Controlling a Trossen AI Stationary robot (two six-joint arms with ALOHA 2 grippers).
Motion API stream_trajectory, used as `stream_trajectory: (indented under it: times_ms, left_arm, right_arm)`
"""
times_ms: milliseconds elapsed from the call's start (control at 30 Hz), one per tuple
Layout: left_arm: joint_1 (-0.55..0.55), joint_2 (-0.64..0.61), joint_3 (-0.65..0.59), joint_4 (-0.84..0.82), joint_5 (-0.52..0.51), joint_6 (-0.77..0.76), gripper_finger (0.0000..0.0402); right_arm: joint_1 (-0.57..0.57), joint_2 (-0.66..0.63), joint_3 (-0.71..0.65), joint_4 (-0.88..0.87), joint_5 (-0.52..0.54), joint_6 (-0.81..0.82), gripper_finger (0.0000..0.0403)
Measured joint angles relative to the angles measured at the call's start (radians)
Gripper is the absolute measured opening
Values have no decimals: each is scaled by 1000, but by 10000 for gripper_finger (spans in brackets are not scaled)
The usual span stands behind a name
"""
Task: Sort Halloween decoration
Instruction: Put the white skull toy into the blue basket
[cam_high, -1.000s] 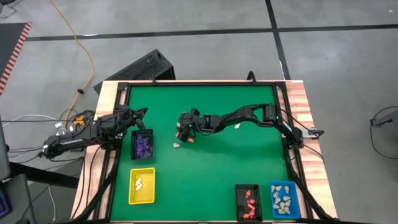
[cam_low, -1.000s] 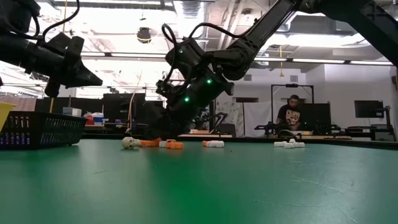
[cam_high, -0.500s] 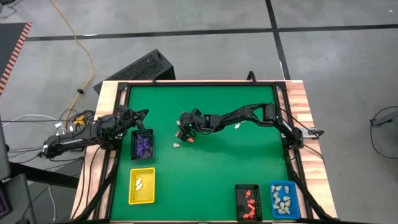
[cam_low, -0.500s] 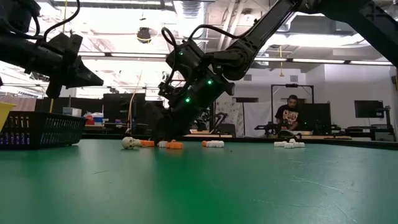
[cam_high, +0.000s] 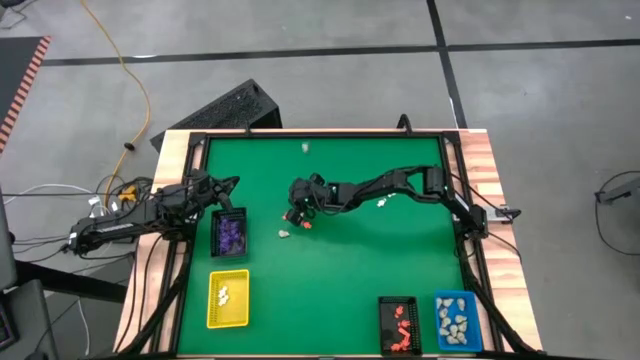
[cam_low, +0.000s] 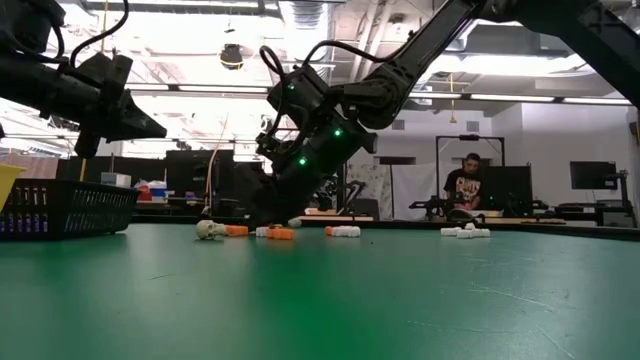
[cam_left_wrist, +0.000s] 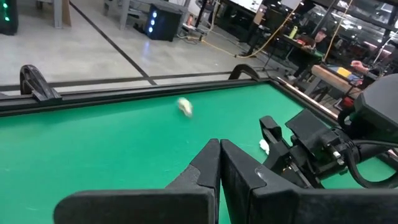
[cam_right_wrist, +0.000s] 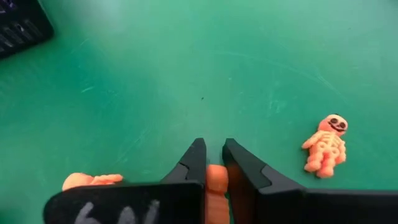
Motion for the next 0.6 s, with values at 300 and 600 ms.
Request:
stream_trajectory:
  times_ms: [300, 600]
  left_arm:
    - [0, 0, 0, -3, 0, 22, 0]
    - [0, 0, 0, -3, 2, 21, 0]
  right_arm:
    - [11, -106, -2, -106, 25, -116, 68]
    - [-126, -231, 0, -292, 65, -240, 107]
